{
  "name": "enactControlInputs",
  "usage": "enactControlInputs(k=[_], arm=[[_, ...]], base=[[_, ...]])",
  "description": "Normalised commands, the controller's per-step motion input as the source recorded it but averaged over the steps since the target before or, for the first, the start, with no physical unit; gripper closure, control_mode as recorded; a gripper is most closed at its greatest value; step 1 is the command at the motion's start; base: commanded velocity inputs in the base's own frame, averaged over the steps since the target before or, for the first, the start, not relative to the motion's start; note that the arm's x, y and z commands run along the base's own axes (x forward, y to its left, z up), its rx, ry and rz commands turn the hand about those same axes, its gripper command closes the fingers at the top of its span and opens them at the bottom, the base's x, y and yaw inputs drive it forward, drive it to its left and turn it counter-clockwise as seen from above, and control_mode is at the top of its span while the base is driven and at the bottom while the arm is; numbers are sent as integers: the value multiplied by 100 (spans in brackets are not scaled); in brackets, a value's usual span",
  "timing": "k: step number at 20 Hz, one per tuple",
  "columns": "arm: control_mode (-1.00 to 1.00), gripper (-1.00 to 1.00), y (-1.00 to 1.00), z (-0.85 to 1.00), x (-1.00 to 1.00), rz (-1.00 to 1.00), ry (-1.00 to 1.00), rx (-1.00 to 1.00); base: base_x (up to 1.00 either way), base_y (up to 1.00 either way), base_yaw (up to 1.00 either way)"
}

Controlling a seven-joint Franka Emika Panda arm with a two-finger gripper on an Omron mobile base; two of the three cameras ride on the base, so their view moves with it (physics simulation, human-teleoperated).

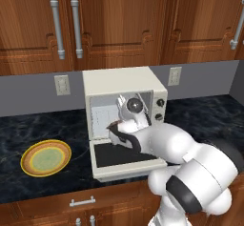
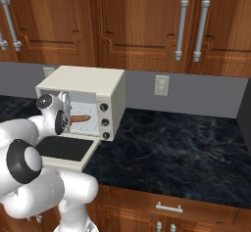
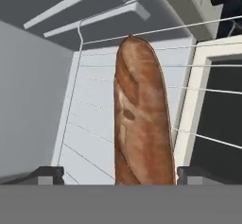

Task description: Pull the toaster oven rack outwards. Pick up the baguette from the plate and place it on the toaster oven rack. Close the toaster oven door fully and set the temperature to the lowest setting.

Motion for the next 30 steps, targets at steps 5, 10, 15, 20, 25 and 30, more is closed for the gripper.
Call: enactControlInputs(k=[5,10,15,20,25,30], arm=[[-100,-100,-2,19,-37,-1,-25,0],[-100,-100,-6,48,-40,0,-21,1],[-100,-100,-8,67,-35,0,-21,0],[-100,-100,-11,61,-45,0,-9,0],[-100,-100,-24,33,-59,0,18,-3],[-100,-100,-24,38,-57,1,33,-5]], base=[[0,0,0],[0,0,0],[0,0,0],[0,0,0],[0,0,0],[0,0,0]])
